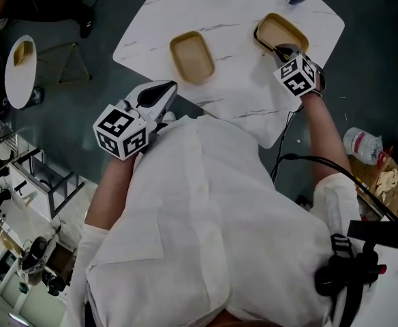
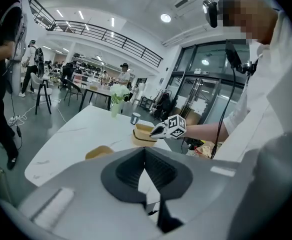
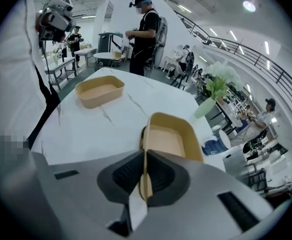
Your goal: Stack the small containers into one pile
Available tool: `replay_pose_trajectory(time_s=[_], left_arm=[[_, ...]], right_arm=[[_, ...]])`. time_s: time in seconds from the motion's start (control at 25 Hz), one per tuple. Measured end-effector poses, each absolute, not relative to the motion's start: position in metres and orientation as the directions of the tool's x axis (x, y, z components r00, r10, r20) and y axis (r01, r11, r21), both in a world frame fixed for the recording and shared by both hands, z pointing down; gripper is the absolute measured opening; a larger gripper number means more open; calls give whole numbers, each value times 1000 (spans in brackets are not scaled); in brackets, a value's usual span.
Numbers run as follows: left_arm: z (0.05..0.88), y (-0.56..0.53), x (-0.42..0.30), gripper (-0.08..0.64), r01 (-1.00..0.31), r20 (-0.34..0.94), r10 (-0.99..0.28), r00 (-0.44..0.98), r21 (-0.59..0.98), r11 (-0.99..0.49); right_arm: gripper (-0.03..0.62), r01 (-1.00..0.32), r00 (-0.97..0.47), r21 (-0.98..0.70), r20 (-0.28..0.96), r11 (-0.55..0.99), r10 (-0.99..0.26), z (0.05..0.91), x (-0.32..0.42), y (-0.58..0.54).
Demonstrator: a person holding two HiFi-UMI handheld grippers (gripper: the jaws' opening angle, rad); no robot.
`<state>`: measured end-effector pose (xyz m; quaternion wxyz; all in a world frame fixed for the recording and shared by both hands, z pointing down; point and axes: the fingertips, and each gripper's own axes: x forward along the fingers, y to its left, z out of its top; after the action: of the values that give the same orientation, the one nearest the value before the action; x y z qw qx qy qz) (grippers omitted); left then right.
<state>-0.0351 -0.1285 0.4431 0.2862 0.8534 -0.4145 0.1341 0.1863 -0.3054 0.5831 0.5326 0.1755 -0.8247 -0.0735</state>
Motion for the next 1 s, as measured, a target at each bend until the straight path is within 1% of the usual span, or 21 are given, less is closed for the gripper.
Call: replay_pose_trajectory(time_s=[0.68,0.72,0.76,0.8,0.84,1.0], left_arm=[[447,-123,-53,8,-799,491,-631,601,373,-471],[448,-123,-55,8,-799,490,-632,601,374,-470],[448,-122,-57,8,-799,489,-631,601,375,-470],[447,-121,-58,8,-798,489,-631,603,376,-471],[446,-121,-59,8,-796,487,-629,605,376,-474],[443,-120,-63,8,-783,473,-625,621,378,-493]], right_arm=[[17,-219,-381,231,874,948,-301,615,177,-309],[22,-233,-384,224,873,946,-301,615,176,-309],[43,-248,-386,218,871,944,-303,615,176,-309],[85,-258,-385,217,871,941,-306,613,175,-308],[94,-263,-382,220,870,939,-311,611,175,-308],[94,-282,-369,245,864,927,-341,597,173,-304]])
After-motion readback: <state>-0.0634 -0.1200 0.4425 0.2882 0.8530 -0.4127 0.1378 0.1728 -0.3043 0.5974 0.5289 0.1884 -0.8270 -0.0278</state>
